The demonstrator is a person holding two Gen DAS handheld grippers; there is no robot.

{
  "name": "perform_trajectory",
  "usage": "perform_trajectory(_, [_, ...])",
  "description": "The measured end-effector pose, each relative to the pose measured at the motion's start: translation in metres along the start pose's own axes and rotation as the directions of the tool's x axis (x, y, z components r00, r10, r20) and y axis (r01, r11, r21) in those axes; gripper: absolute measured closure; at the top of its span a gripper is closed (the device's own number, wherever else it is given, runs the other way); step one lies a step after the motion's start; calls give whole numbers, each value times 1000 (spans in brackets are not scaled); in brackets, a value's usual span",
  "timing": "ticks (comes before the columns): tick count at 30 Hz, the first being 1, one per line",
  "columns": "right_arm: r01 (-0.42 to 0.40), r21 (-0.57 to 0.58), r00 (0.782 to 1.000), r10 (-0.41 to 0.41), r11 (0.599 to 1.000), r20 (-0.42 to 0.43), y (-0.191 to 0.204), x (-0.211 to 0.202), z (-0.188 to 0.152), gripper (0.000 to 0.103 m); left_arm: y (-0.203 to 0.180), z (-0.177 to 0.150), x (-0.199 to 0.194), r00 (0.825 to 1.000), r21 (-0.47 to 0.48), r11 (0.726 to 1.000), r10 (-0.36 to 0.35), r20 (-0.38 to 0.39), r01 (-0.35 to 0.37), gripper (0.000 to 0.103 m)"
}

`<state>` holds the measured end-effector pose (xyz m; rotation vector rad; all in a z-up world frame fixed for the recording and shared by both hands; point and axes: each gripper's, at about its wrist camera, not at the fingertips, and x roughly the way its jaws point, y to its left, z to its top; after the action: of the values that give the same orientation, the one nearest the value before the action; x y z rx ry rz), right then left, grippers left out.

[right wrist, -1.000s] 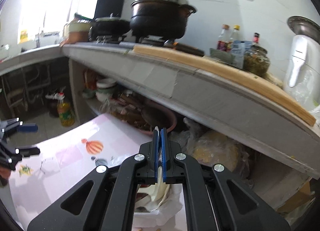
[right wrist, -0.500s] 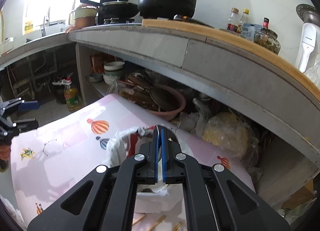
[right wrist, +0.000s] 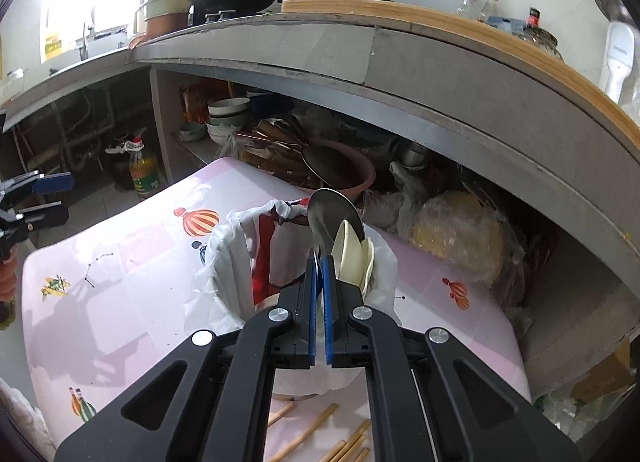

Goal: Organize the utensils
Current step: 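Insert the steel spoon into the bagged holder and open the right tool, then move both tools back over the wooden chopsticks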

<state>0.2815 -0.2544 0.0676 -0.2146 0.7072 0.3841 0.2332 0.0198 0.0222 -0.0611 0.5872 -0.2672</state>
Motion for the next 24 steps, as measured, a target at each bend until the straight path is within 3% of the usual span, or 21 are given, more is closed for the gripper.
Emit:
perform_trajectory(10, [-26, 85, 1000, 25, 996, 17, -12, -15, -7, 97, -8, -4, -4, 1000, 6, 1000, -13, -2, 13, 20])
perform_trajectory(14, [-40, 144, 996, 28, 989, 84, -19, -41, -11, 87, -10, -4, -6, 1000, 8, 1000, -21, -2, 21, 20])
perform_trajectory(17, [-48, 189, 991, 24, 981, 129, -25, -64, -16, 86, -13, -5, -6, 1000, 12, 1000, -28, -3, 28, 20])
perform_trajectory(24, [-26, 290, 987, -22, 957, 160, -31, -110, -53, 72, -24, -10, -7, 998, 28, 998, -55, -14, 55, 20])
